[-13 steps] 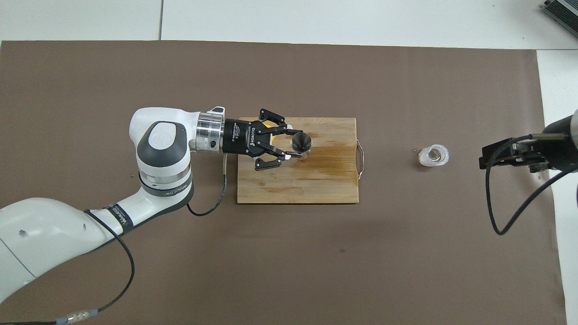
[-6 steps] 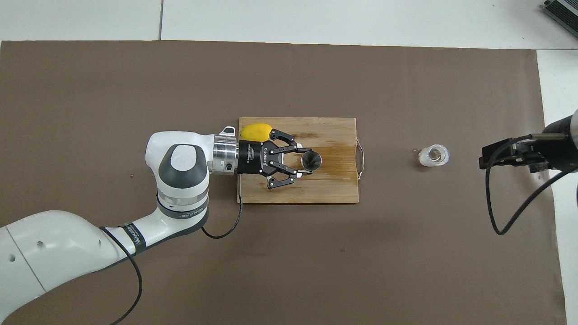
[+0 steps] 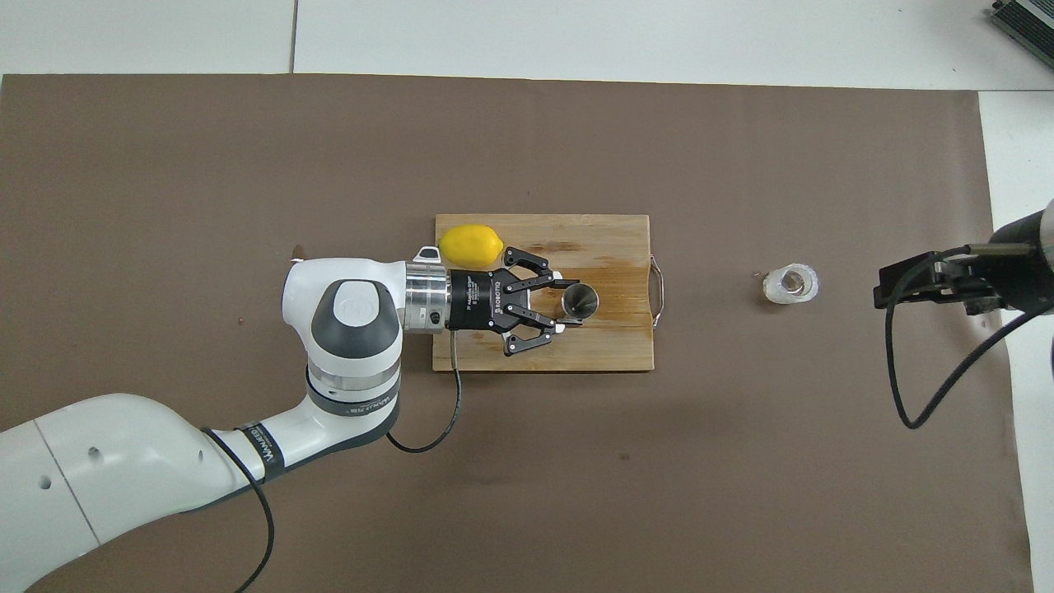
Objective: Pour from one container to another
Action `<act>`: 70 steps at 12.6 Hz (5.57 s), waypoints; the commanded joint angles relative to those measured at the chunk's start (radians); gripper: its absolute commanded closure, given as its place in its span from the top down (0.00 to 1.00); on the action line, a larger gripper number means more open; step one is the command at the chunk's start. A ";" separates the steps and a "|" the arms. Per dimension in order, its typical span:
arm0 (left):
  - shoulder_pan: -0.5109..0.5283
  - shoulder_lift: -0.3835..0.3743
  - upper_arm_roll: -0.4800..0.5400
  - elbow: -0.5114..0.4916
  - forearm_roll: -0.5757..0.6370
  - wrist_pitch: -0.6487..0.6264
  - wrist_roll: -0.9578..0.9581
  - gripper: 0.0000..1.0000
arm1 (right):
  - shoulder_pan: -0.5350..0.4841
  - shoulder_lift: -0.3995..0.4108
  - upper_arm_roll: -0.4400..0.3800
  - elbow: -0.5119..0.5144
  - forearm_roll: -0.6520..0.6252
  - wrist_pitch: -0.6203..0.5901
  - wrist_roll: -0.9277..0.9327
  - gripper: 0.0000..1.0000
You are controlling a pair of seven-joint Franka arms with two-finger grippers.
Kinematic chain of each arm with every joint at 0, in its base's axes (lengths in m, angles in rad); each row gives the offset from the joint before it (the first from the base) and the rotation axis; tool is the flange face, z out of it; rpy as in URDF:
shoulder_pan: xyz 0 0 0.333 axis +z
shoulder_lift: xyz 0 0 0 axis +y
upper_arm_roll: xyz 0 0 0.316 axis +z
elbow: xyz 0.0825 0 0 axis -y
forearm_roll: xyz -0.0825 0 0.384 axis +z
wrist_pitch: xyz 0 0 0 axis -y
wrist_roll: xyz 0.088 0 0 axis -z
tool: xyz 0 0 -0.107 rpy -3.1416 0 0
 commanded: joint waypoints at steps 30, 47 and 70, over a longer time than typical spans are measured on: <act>-0.038 -0.064 0.010 0.020 -0.043 -0.009 0.111 1.00 | -0.009 -0.003 0.004 -0.003 0.027 -0.014 0.000 1.00; 0.180 -0.310 0.014 0.018 0.521 -0.531 0.048 1.00 | -0.294 0.115 0.002 -0.222 0.296 0.269 -1.904 1.00; 0.024 -0.379 0.007 0.495 1.485 -1.022 0.170 1.00 | -0.244 0.448 0.017 -0.274 0.596 0.538 -2.301 0.56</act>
